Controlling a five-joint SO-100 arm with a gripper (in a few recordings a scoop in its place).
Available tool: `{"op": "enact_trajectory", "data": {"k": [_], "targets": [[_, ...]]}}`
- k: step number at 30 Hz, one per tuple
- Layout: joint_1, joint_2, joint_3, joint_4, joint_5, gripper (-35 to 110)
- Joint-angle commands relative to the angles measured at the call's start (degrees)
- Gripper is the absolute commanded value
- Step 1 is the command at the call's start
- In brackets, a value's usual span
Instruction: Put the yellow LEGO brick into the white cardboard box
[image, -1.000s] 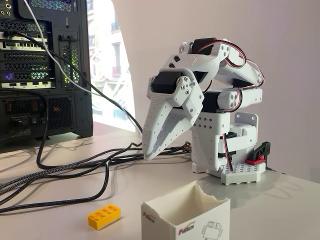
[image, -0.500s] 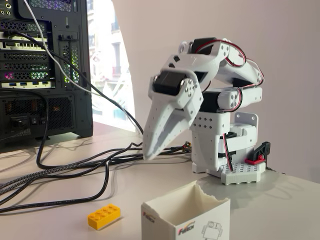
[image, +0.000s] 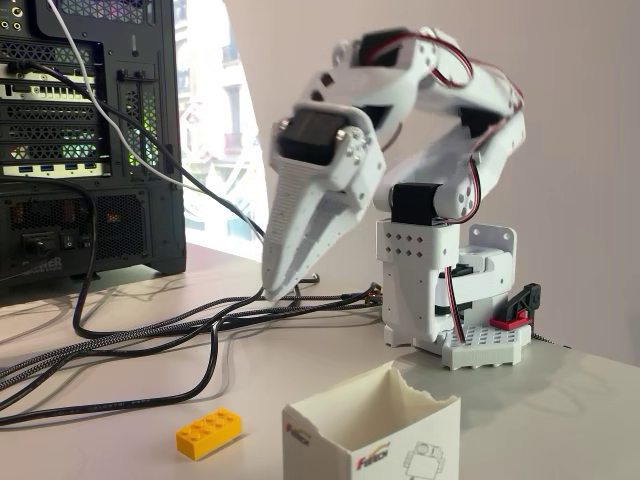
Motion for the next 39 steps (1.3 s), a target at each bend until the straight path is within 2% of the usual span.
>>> {"op": "enact_trajectory", "data": {"k": [1,4,10,13,27,39], "targets": [[1.5,-15.5,-16.5,1.5,2.8,-9],[2.0,-20.9,-20.4,1.4,4.7,-8],[3.4,-27.7,-23.6,1.7,19.1,-3],[4.6,-31.9,-25.9,3.7,32.9,-1],[5.5,-45.4,-36.0,8.9,51.1,-3],[6.1,-54.9,-46.2,20.6,71.8,10]]}}
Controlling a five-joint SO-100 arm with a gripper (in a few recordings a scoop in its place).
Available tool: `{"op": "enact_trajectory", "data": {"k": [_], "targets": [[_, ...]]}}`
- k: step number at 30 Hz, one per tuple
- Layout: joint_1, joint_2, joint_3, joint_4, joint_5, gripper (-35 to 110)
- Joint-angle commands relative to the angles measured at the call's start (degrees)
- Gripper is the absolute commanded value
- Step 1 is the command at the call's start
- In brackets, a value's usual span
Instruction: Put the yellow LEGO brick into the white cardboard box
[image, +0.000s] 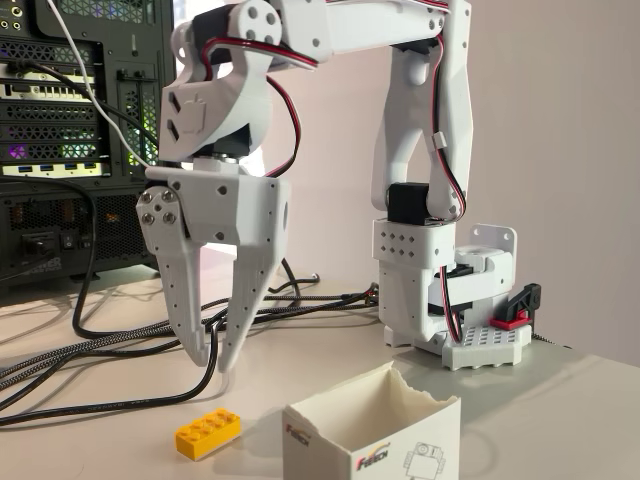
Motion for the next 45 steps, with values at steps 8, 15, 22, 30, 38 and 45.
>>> {"op": "enact_trajectory", "data": {"k": [8,15,22,30,38,45], "targets": [[-1.3,-1.1,-5.2,1.9,18.5,26],[-2.9,-1.4,0.2,-3.0,22.7,28],[-5.0,0.2,7.0,-8.4,25.0,26],[-6.1,0.3,10.7,-11.3,26.1,24],[-5.8,-1.3,10.3,-11.4,26.5,23],[-5.6,-3.4,9.7,-11.4,27.7,21]]}}
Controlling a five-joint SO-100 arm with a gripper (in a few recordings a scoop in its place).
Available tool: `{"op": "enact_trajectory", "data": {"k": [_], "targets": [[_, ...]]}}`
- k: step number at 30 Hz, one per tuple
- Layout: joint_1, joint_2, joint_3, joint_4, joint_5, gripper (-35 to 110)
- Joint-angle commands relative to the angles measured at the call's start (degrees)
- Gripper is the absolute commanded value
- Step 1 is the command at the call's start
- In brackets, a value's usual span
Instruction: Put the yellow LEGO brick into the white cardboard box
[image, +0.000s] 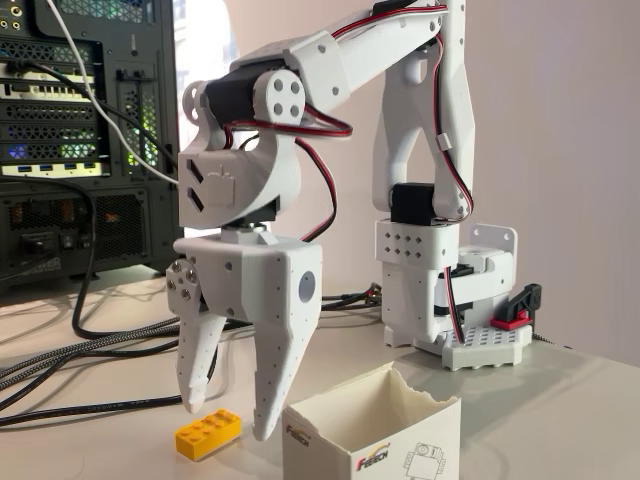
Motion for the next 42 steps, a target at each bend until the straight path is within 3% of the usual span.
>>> {"op": "enact_trajectory", "data": {"k": [1,12,32,37,42], "targets": [[0.0,0.5,-0.9,-0.4,1.4,21],[1.8,-1.0,-1.2,-1.8,0.7,18],[3.4,-0.7,-2.5,-1.8,-2.8,-8],[4.7,2.5,-4.6,1.0,-10.5,-9],[6.0,10.7,-10.0,9.4,-29.8,-9]]}}
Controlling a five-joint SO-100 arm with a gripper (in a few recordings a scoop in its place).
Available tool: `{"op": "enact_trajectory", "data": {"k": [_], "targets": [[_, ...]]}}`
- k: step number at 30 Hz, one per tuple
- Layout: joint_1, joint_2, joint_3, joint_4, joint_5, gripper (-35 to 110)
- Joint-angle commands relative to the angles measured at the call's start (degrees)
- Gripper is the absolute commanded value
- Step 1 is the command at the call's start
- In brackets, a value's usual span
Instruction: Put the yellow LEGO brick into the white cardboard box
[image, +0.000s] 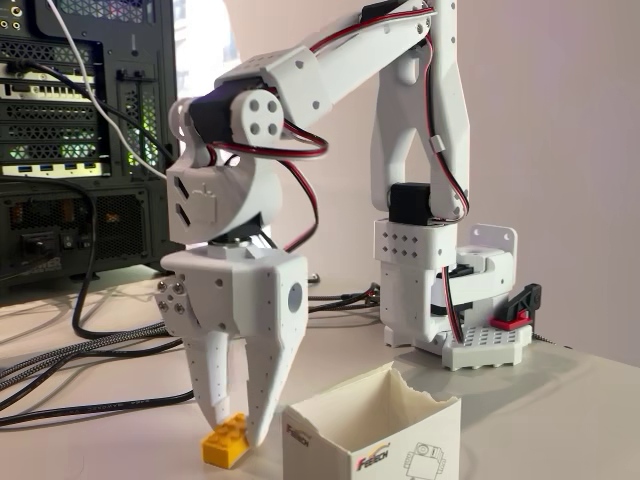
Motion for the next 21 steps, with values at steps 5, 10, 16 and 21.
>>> {"op": "enact_trajectory", "data": {"k": [5,10,16,21], "targets": [[1.1,18.2,-15.6,16.4,-32.4,-9],[-6.4,21.6,-21.0,20.7,-38.6,-9],[-19.8,22.8,-22.1,19.4,-36.9,-9],[-26.8,22.6,-19.1,15.6,-30.3,-9]]}}
